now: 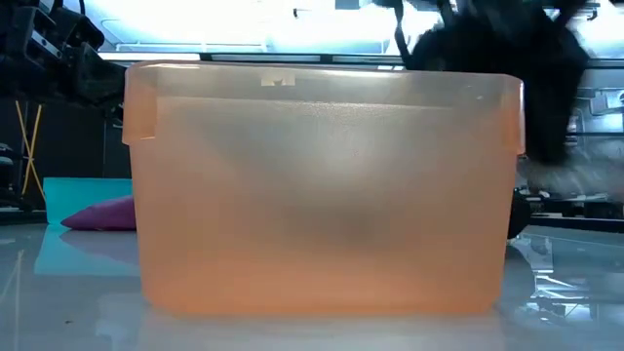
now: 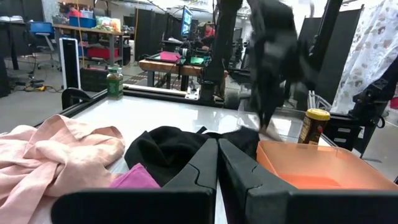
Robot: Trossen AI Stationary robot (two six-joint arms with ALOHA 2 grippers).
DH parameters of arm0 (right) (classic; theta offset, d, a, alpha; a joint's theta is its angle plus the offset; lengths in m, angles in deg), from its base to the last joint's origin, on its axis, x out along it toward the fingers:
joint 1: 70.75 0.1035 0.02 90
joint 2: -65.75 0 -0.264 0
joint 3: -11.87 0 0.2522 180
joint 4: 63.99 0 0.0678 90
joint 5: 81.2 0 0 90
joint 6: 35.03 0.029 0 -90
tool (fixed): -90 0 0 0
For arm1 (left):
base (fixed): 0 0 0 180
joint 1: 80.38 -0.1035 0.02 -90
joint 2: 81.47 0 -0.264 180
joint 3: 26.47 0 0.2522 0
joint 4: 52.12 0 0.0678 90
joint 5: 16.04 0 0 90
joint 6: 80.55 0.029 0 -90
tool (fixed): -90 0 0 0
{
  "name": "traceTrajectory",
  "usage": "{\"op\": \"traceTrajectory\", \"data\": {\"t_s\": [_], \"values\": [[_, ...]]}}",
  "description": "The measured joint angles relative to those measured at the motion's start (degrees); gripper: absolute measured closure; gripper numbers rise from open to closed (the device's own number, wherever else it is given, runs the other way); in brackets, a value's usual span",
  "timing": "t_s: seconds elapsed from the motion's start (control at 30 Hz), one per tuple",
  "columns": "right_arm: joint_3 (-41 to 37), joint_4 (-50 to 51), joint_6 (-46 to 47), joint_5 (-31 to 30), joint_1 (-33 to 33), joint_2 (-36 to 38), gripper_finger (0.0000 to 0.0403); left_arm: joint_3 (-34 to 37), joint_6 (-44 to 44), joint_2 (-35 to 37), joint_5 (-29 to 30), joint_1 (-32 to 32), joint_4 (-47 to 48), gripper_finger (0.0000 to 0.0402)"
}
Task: Sort spices by type
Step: Put the orange seasoning pack into the blue bin
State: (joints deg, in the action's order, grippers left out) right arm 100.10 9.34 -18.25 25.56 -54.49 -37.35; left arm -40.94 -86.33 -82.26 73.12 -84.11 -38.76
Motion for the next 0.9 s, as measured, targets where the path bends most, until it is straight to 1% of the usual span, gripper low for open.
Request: {"op": "traceTrajectory", "data": {"t_s": [0.07, 0.13, 0.27, 0.33, 0.43, 0.5, 0.57, 0.67, 0.73, 0.8, 0.9], "values": [[2.68, 3.02, -2.94, -0.22, -2.01, 2.48, 0.0398, 0.0, 0.0, 0.0, 0.0, 0.0, -0.02, 0.0401], [5.72, 5.64, -5.01, -1.83, -4.73, 4.41, 0.0399, 0.0, 0.0, 0.0, 0.01, 0.0, 0.0, 0.0401], [12.92, 4.64, -10.16, -9.73, -12.51, 6.22, 0.04, 0.0, 0.0, 0.0, 0.0, 0.02, 0.0, 0.0401], [15.35, -0.52, -12.89, -14.19, -17.24, 5.5, 0.04, 0.0, 0.0, 0.0, 0.02, 0.02, -0.02, 0.0401], [16.97, -13.83, -12.42, -15.89, -25.07, 3.45, 0.0401, 0.0, 0.0, 0.0, 0.02, 0.0, -0.02, 0.0401], [17.42, -25.7, -9.23, -14.7, -29.8, 0.93, 0.0401, 0.0, 0.0, 0.0, 0.0, 0.01, 0.0, 0.0401], [17.74, -36.56, -5.72, -12.57, -33.14, -2.64, 0.0402, 0.0, -0.01, 0.0, 0.01, 0.0, -0.04, 0.0401], [20.06, -50.5, 2.51, -7.26, -35.18, -9.57, 0.0402, 0.0, -0.02, 0.0, 0.02, 0.0, -0.02, 0.0401], [22.84, -56.65, 8.67, -3.12, -35.43, -14.63, 0.0402, 0.0, 0.0, 0.0, 0.0, 0.0, 0.0, 0.0401], [26.76, -60.67, 13.22, -0.23, -35.19, -19.8, 0.0402, 0.0, -0.01, 0.0, 0.02, 0.0, -0.01, 0.0401], [34.43, -62.06, 17.14, 0.42, -34.07, -26.92, 0.0402, 0.0, 0.0, 0.0, 0.01, 0.0, 0.0, 0.0401]]}}
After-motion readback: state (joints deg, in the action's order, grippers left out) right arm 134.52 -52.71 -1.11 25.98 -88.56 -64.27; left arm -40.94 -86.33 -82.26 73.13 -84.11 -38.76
